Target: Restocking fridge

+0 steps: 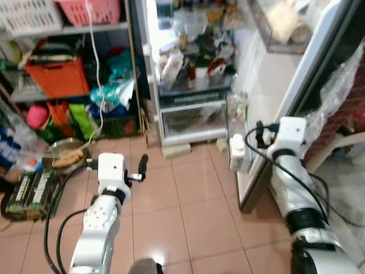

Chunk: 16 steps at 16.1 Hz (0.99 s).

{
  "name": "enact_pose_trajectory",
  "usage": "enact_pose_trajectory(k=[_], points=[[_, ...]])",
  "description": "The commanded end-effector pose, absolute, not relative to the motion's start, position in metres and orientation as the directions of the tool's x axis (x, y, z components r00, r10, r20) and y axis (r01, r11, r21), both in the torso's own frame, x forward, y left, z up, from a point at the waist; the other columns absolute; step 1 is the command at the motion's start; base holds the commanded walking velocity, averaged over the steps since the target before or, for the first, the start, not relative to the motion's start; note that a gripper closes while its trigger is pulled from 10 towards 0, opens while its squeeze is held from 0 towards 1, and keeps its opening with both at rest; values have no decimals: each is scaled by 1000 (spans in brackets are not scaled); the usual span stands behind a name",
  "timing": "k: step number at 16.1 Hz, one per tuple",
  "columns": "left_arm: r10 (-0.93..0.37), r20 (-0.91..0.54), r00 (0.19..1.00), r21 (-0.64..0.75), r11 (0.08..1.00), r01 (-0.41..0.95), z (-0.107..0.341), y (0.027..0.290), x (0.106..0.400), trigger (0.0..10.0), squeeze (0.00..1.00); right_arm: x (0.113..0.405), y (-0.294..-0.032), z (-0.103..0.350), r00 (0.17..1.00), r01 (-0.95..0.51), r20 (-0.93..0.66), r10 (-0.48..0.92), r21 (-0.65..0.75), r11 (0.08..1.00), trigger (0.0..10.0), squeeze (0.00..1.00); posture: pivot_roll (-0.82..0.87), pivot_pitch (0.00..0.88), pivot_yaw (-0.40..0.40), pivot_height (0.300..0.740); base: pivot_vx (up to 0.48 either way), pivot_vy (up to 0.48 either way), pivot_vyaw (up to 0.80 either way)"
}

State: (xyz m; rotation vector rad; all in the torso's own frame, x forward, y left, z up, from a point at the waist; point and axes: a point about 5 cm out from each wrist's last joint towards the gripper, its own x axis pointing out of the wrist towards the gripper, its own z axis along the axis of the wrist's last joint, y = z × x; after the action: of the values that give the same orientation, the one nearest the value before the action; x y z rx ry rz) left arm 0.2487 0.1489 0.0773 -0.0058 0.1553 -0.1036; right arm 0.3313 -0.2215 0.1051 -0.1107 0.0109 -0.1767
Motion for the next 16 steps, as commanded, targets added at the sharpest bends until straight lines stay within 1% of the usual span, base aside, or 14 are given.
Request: enact_pose_trajectory(k=[1,4,6,9,10,11,13,14,15,16], points=[[-106,-135,985,-11,994,106,82,150,250,10000,0,334,-217,114,989,148,39,-145,-116,982,10000,0,76,15,31,740,412,0,0],[-101,-127,987,-13,995,100,83,151,251,10000,0,326,-204,114,998,-25,48,32,-130,991,10000,0,76,13,27,740,417,0,0],[-96,-126,987,-11,995,95,83,151,251,10000,0,323,-202,114,997,-49,56,58,-151,987,10000,0,79,12,25,740,396,0,0],[-83,-116,990,-10,997,82,84,152,250,10000,0,310,-205,113,988,-122,72,138,-187,975,10000,0,83,10,19,740,0,0,0],[-78,-115,990,-10,997,78,84,153,250,10000,0,300,-207,103,980,-189,32,198,-184,965,10000,0,83,10,17,740,0,0,0],[-75,-112,991,-11,997,74,84,153,250,10000,0,281,-208,89,954,-299,-36,299,-200,933,10000,0,82,10,16,740,0,0,0],[-74,-109,991,-13,997,73,84,153,250,10000,0,258,-214,71,912,-408,-135,388,-177,896,10000,0,72,13,14,740,0,0,0],[-74,-108,991,-13,997,73,84,153,250,10000,0,245,-220,59,886,-448,-202,416,-149,881,10000,0,70,15,15,740,0,0,0],[-77,-108,991,-14,997,76,84,153,250,10000,0,230,-238,42,868,-457,-305,392,-183,870,10000,0,67,17,19,740,0,0,0],[-78,-109,991,-14,997,77,84,153,250,10000,0,230,-249,38,887,-400,-328,324,-199,894,10000,0,67,17,21,740,0,0,0]])
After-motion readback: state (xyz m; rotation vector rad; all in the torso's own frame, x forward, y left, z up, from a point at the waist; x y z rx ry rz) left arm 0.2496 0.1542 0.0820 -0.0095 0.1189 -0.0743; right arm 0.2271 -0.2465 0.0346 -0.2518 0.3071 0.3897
